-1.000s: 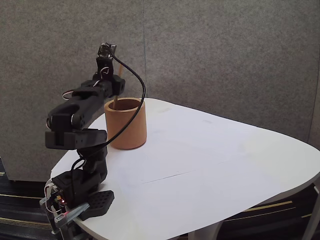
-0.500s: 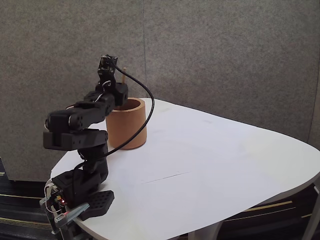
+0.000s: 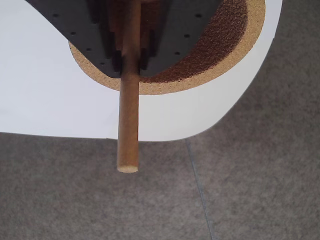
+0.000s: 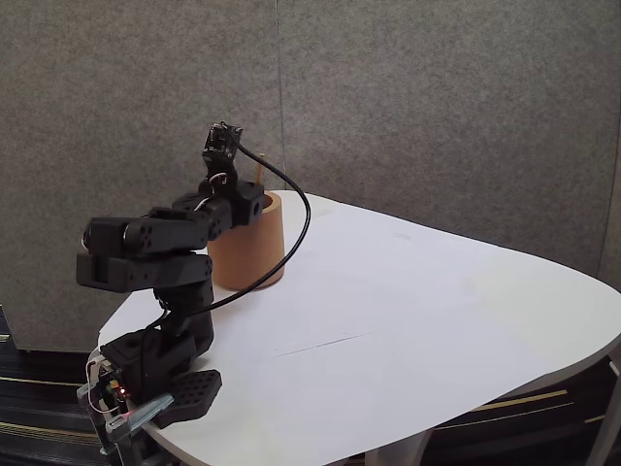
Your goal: Grab the pen and put it in the pen holder.
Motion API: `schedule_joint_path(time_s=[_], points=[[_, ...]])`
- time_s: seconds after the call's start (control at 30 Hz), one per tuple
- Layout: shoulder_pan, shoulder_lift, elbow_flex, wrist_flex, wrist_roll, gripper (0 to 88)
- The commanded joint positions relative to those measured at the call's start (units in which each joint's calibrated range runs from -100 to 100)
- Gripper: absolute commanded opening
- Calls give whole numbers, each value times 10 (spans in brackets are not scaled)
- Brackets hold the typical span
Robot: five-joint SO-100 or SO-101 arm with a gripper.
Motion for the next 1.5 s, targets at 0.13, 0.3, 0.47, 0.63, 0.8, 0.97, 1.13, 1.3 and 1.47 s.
schedule_joint_path(time_s=[0.13,0.3,0.47,0.63,0.8,0.97,1.13,1.3,1.47], points=[[1,-7,8,-10,2,6],[0,-7,9,-6,2,13],[0,-7,9,-6,2,180],[0,-7,9,-7,2,380],[0,-7,-1,-12,2,412],[0,-7,-44,-8,2,412],[0,-7,-117,-5,-2,413],[4,-7,-196,18,-3,413],[44,-7,-320,229,-21,412]])
